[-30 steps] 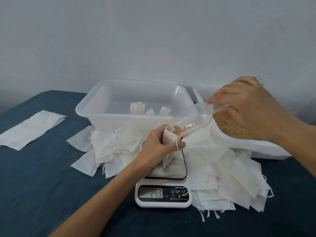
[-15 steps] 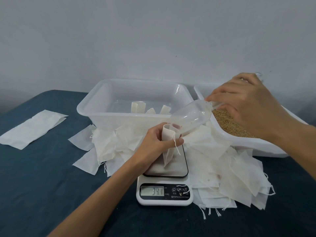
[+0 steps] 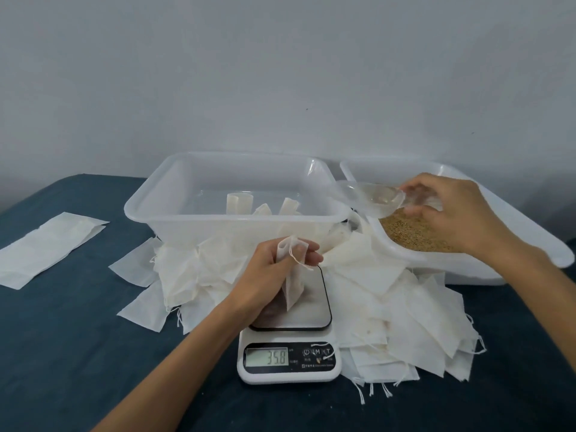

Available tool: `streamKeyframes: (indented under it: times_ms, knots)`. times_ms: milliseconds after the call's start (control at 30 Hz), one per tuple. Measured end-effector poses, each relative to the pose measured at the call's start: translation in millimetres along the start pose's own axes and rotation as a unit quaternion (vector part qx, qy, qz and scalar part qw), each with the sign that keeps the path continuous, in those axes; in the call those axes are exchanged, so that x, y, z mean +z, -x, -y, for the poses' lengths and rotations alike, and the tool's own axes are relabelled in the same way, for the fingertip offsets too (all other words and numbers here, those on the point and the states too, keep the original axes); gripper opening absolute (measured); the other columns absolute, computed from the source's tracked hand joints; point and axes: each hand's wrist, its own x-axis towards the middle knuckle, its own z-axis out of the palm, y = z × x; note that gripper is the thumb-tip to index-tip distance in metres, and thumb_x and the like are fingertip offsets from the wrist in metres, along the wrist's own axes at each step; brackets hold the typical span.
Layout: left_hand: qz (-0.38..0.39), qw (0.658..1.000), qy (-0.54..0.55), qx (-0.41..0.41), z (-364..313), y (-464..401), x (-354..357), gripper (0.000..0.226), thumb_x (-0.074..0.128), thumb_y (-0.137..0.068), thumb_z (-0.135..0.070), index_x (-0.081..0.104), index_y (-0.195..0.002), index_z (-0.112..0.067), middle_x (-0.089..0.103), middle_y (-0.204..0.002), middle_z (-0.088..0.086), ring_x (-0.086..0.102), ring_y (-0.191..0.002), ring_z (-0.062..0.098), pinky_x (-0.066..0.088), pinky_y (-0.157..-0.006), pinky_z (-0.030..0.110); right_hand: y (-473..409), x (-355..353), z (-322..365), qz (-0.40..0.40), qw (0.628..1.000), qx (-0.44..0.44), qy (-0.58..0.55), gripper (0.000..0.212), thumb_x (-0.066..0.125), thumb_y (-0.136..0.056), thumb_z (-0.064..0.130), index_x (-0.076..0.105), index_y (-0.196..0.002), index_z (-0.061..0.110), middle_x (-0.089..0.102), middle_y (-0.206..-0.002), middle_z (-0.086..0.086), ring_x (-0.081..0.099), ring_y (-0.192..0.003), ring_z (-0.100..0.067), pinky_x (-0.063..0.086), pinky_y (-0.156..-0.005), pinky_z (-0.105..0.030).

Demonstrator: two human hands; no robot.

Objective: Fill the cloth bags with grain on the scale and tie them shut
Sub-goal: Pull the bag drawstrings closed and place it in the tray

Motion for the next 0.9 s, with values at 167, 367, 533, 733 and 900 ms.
streamKeyframes:
  times_ms: [167, 367, 533, 733, 900]
  knots:
    - [-0.035, 0.998, 0.033, 0.045, -5, -3, -2, 0.028, 0.051, -0.108, -0.031, 0.075, -0.107, -0.017, 0.078, -0.098, 0.013, 0.073, -0.093, 0.028, 0.054, -0.077, 0.04, 1, 6, -41, 0.03, 0.974, 0.207, 0.09, 0.034, 0.08, -0.084, 0.017, 0.066, -0.115, 0.016, 0.071, -0.112, -0.004, 0.062, -0.094, -0.017, 0.045, -0.085, -0.032]
    - [-0.086, 0.991, 0.053, 0.091, -29, -23, -28, 0.027, 0.05, -0.108, -0.034, 0.071, -0.109, -0.017, 0.072, -0.091, 0.017, 0.069, -0.086, 0.03, 0.056, -0.067, 0.034, 2, 17, -51, 0.112, 0.945, 0.274, 0.138, 0.029, 0.081, -0.084, 0.017, 0.072, -0.111, 0.013, 0.07, -0.119, -0.006, 0.063, -0.099, -0.023, 0.052, -0.088, -0.037]
    - [-0.175, 0.981, -0.01, 0.084, -52, -59, -93, 0.024, 0.05, -0.111, -0.025, 0.071, -0.109, -0.014, 0.073, -0.09, 0.01, 0.069, -0.085, 0.026, 0.058, -0.076, 0.038, 4, 18, -38, 0.061, 0.951, 0.229, 0.198, 0.037, 0.075, -0.09, 0.025, 0.067, -0.123, 0.013, 0.069, -0.121, -0.006, 0.065, -0.107, -0.026, 0.051, -0.087, -0.037]
    - [-0.235, 0.944, -0.229, -0.019, -45, -92, -177, 0.028, 0.05, -0.11, -0.016, 0.073, -0.093, -0.019, 0.074, -0.095, 0.01, 0.066, -0.091, 0.027, 0.051, -0.067, 0.033, 31, 39, 64, -0.124, 0.989, -0.006, -0.075, 0.009, 0.066, -0.095, 0.031, 0.07, -0.103, 0.03, 0.067, -0.087, 0.021, 0.063, -0.08, 0.0, 0.05, -0.07, -0.022]
    - [-0.163, 0.909, -0.359, -0.133, -44, -107, -184, 0.025, 0.057, -0.106, -0.018, 0.078, -0.104, -0.004, 0.072, -0.091, 0.017, 0.062, -0.074, 0.027, 0.051, -0.068, 0.032, 51, 79, 111, -0.038, 0.978, -0.071, -0.191, 0.009, 0.061, -0.098, 0.033, 0.07, -0.1, 0.031, 0.067, -0.087, 0.02, 0.063, -0.081, -0.008, 0.051, -0.072, -0.027]
